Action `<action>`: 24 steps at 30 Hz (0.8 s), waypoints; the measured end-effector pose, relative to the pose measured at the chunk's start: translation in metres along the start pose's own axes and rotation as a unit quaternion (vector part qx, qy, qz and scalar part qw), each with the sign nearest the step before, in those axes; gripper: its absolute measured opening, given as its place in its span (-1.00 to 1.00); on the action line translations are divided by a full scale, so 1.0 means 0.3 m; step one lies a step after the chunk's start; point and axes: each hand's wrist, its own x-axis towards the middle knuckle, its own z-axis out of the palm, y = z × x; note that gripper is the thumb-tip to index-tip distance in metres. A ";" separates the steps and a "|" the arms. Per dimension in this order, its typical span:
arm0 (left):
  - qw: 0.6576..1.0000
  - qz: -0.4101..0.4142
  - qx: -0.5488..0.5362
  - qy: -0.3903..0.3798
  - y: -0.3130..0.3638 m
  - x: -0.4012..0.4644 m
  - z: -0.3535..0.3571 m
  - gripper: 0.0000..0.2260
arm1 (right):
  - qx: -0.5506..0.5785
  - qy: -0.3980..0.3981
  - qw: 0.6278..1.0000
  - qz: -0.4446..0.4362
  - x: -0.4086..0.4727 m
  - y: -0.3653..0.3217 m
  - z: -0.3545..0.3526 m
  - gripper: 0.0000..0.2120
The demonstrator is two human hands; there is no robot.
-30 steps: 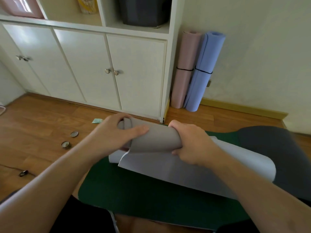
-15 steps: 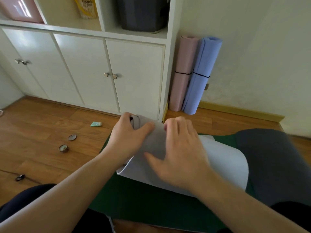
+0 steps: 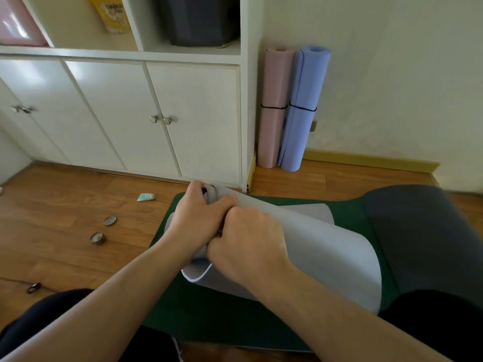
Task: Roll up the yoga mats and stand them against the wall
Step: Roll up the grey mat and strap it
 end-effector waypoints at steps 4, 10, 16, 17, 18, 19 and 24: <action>1.000 -0.009 -0.006 -0.012 0.005 0.005 0.022 -0.67 | -0.030 0.013 0.999 -0.012 0.018 0.032 0.015 -0.90; 0.998 -0.045 -0.037 -0.018 -0.004 0.002 0.041 -0.72 | -0.029 -0.011 0.995 -0.090 0.018 0.077 0.017 -0.77; 0.992 -0.081 -0.082 -0.055 0.005 -0.022 0.054 -0.74 | -0.017 -0.019 0.987 -0.162 0.002 0.115 0.018 -0.72; 0.991 -0.081 -0.084 -0.060 0.006 -0.024 0.056 -0.73 | -0.010 -0.018 0.985 -0.169 0.000 0.122 0.022 -0.73; 0.991 -0.082 -0.087 -0.065 0.008 -0.027 0.056 -0.73 | -0.004 -0.018 0.985 -0.174 -0.003 0.129 0.027 -0.73; 0.990 -0.086 -0.090 -0.070 0.010 -0.030 0.057 -0.73 | 0.000 -0.016 0.983 -0.180 -0.005 0.136 0.030 -0.74; 0.984 -0.100 -0.104 -0.107 0.023 -0.043 0.046 -0.72 | 0.004 0.007 0.976 -0.217 -0.001 0.154 0.038 -0.76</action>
